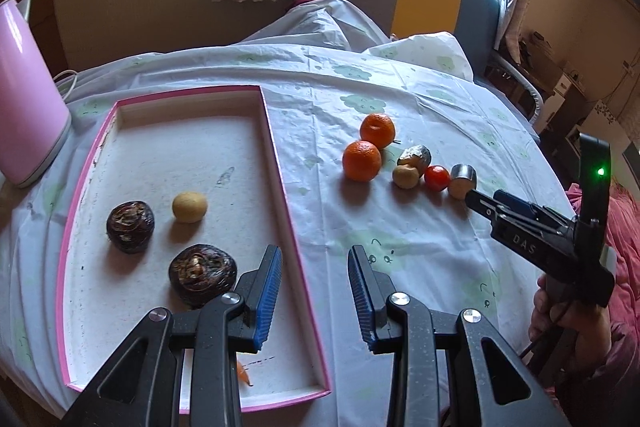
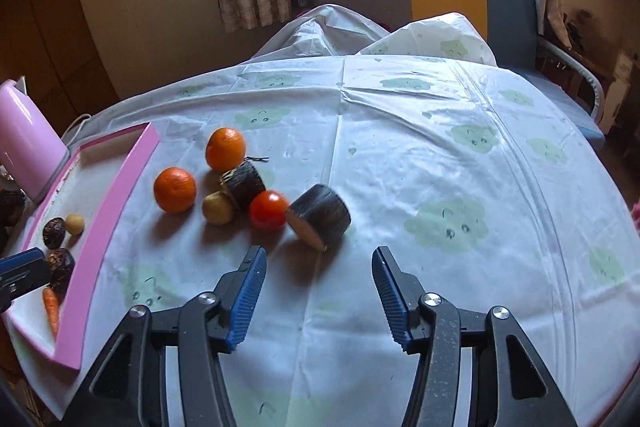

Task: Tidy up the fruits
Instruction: 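Grasp the large orange with the left gripper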

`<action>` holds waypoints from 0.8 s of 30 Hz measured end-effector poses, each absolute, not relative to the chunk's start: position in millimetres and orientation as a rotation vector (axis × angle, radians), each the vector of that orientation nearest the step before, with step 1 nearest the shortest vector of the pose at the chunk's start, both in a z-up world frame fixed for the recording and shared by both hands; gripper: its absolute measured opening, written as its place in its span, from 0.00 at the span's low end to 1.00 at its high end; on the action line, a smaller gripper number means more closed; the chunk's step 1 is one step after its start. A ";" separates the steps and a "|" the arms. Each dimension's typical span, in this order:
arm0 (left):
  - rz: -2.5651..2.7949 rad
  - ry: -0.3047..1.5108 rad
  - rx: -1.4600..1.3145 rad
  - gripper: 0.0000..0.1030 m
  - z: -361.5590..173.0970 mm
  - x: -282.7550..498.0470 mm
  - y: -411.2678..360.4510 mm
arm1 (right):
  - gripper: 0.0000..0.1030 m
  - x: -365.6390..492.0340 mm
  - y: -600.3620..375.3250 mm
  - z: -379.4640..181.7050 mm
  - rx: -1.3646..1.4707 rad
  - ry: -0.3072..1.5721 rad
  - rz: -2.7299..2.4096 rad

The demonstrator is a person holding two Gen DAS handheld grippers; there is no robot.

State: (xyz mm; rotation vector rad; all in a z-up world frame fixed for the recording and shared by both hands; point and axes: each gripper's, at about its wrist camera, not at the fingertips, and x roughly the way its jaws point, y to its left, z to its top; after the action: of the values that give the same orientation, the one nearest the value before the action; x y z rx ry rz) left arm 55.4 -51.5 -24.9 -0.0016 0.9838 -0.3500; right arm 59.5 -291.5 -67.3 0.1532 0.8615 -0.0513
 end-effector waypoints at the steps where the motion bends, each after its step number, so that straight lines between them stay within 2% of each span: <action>1: -0.352 0.984 0.001 0.33 -25.0 57.5 -53.5 | 0.54 60.6 -292.5 -65.6 0.153 0.854 -0.057; 13: -0.395 1.026 -0.040 0.33 -32.4 105.6 -85.9 | 0.51 79.3 -277.9 -61.2 0.028 0.809 0.043; 19: -0.401 1.061 -0.072 0.33 -41.7 121.0 -94.7 | 0.55 88.4 -285.7 -72.0 0.009 0.835 0.068; 24: -0.411 1.086 -0.108 0.35 -47.6 135.8 -99.7 | 0.55 92.7 -292.1 -81.7 0.029 0.849 0.082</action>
State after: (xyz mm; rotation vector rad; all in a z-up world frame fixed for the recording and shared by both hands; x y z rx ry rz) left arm 135.8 -99.7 -47.6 -0.1077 1.0855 -0.4111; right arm 92.7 -292.1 -81.7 0.0294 0.8488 0.0817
